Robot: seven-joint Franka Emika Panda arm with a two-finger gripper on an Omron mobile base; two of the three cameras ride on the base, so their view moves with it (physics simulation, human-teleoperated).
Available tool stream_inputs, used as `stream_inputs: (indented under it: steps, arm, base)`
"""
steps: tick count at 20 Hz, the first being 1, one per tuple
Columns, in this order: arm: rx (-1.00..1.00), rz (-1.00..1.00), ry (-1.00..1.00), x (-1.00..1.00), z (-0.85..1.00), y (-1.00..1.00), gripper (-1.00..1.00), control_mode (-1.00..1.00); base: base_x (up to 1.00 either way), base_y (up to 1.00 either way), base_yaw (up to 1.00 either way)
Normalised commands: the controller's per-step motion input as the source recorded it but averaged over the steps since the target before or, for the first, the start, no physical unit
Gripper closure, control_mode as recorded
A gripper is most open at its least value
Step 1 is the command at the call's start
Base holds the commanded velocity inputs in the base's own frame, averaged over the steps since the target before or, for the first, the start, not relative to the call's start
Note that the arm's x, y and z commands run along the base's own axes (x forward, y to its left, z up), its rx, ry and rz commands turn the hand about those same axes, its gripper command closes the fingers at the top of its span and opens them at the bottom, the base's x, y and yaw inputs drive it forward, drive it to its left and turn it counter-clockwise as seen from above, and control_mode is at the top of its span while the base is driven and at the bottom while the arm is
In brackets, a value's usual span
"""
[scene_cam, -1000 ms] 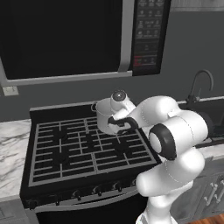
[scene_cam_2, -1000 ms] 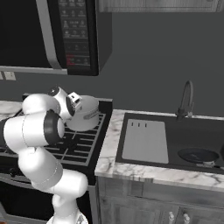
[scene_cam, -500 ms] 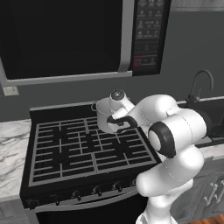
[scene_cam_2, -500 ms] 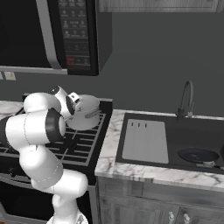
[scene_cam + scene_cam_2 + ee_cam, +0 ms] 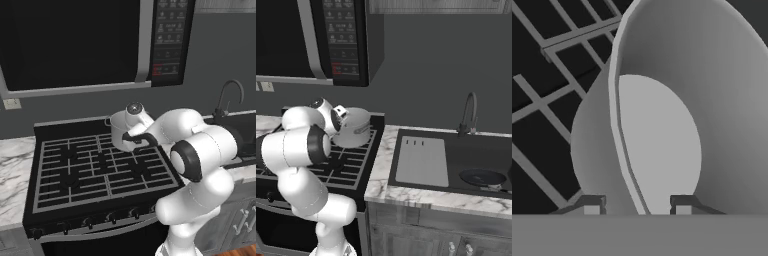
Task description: Move the pot and pan from the stove into the sink.
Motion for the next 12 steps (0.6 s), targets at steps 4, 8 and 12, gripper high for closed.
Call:
stream_inputs:
  steps: [4, 8, 12]
  arm:
    - [0.0, 0.0, 0.0, -0.22, 0.19, 0.0, 1.0, -1.0]
    - [0.0, 0.0, 0.0, -0.28, 0.28, 0.0, 1.0, -1.0]
    - [0.0, 0.0, 0.01, -0.36, 0.38, 0.0, 1.0, -1.0]
  base:
    - [0.0, 0.0, 0.0]
    - [0.0, 0.0, 0.0]
    - [0.0, 0.0, 0.0]
